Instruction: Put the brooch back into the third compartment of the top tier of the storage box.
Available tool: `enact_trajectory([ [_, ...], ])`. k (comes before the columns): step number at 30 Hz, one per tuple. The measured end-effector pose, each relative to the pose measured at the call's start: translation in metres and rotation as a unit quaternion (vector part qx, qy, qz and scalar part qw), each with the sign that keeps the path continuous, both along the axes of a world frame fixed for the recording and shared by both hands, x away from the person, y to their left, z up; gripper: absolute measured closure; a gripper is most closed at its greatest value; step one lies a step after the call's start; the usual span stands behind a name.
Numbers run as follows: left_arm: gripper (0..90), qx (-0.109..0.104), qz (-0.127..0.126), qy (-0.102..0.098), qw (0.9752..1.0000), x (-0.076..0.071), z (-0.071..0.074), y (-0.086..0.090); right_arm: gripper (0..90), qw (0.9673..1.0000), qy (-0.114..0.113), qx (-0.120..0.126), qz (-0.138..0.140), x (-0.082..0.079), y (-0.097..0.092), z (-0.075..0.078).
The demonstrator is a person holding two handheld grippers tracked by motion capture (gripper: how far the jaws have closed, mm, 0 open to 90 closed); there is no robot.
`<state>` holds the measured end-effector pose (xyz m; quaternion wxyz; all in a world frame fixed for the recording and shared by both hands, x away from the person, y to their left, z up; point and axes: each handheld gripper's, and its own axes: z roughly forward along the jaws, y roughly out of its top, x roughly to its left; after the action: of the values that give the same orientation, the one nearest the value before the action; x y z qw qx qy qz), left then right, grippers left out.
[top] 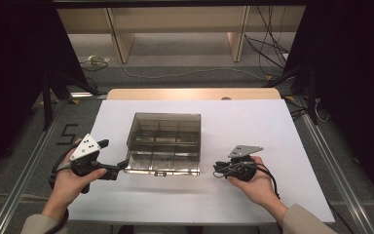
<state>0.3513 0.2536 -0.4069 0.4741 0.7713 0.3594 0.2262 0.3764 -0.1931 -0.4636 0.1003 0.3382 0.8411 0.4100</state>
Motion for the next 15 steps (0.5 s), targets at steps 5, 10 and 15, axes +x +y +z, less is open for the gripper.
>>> enact_trajectory([
  [5,0.0,0.0,0.001,-0.001,1.0,-0.0001,0.0005,0.0002,79.8,1.0,-0.003,0.002,-0.001,-0.0006,-0.0009,0.0015],
  [10,0.0,0.001,0.001,-0.002,1.0,0.0001,0.0,0.0002,79.9,1.0,-0.004,0.008,-0.004,-0.001,-0.0019,0.0039],
  [15,0.0,0.0,0.002,-0.002,1.0,-0.0001,0.0003,0.0004,79.9,0.9999,-0.004,0.009,-0.003,-0.0013,-0.0025,0.005],
])
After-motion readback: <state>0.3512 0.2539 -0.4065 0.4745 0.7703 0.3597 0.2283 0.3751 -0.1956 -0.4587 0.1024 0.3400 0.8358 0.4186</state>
